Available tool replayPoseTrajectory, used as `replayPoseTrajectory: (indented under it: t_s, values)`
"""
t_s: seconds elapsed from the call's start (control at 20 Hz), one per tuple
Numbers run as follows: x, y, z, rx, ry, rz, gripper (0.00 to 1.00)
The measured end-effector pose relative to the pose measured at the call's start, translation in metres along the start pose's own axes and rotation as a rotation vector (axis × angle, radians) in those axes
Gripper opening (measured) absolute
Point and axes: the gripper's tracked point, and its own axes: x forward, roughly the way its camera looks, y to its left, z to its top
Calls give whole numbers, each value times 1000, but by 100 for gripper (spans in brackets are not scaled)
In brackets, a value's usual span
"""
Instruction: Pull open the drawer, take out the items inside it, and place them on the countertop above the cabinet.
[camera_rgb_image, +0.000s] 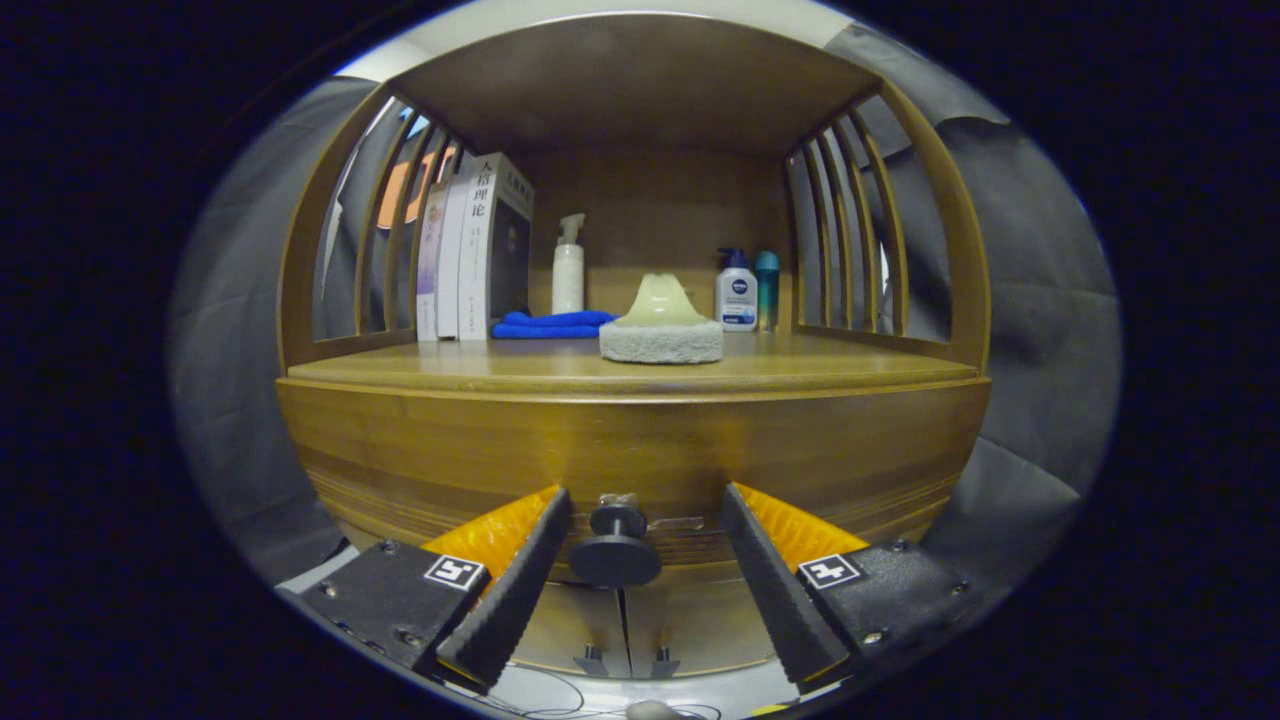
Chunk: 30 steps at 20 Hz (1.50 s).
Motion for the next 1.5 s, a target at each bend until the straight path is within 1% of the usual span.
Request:
replayPoseTrajectory:
  t_s: [0.45, 0.65, 0.8, 1.1, 1.25, 1.4, 1.5]
  values:
    - [0, 0, 1, -1, 13, 4, 99]
    - [-8, -3, 2, 3, 53, 23, 99]
    - [-54, -16, 15, 16, 30, 19, 99]
    - [-186, -38, 52, 41, -58, 33, 99]
    - [-243, -43, 62, 49, -98, 36, 99]
    - [-286, -43, 65, 66, -117, 47, 99]
    - [-307, -47, 57, 69, -111, 46, 99]
